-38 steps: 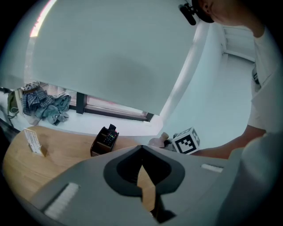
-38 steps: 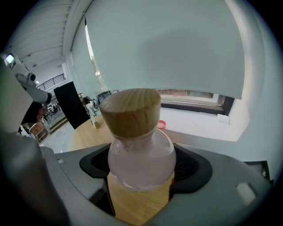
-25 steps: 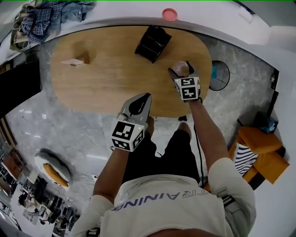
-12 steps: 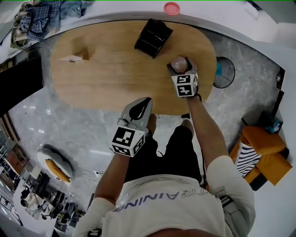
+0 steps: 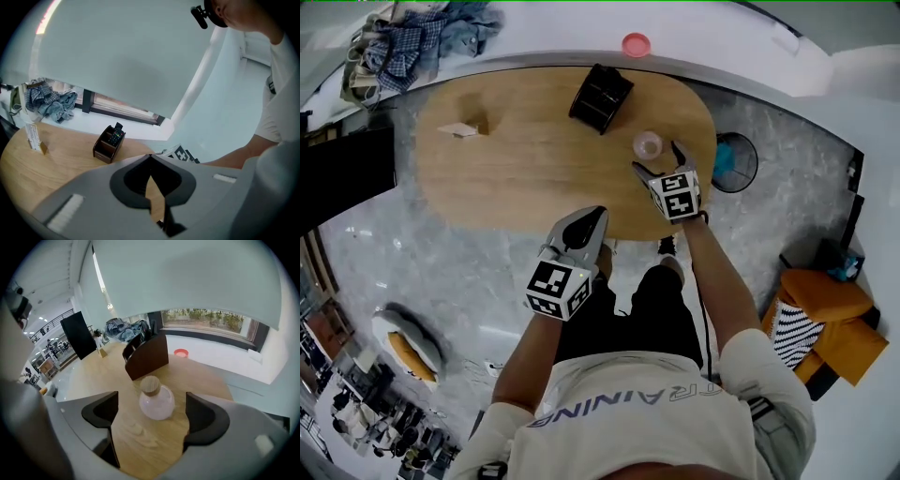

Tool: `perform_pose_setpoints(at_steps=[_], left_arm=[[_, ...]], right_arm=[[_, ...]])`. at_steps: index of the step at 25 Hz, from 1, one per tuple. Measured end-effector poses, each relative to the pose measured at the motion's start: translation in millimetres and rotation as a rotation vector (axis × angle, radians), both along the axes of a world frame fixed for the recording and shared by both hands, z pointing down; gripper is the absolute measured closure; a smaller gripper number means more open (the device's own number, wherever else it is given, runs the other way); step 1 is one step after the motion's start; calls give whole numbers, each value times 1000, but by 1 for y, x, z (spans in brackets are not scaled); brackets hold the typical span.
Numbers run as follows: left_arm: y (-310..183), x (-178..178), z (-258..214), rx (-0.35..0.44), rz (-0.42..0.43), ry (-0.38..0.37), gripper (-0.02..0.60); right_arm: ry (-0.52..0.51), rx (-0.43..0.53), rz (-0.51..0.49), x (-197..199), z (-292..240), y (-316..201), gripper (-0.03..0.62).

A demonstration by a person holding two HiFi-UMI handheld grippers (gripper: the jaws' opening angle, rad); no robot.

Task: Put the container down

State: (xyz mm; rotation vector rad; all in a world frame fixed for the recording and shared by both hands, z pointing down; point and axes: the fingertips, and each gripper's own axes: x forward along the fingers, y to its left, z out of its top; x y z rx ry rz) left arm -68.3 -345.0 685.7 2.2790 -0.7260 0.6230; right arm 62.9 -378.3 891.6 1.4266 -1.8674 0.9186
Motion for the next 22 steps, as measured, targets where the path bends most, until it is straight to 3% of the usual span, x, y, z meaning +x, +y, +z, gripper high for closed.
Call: perform_pose_setpoints(at_steps=[9, 13, 19, 22], left_arm=[[3, 17, -94, 111, -69, 58, 581], [21, 24, -137, 176, -77, 85, 581], [29, 32, -195, 287, -138, 127, 581], [47, 30, -222, 313, -163, 131, 581]], right_arm=[[-138, 123, -36, -8, -168, 32, 387], [-202, 214, -75, -10, -246, 31, 460], [-195, 403, -104, 4, -358, 28, 580], [-228, 439, -119, 0, -399, 56, 580]])
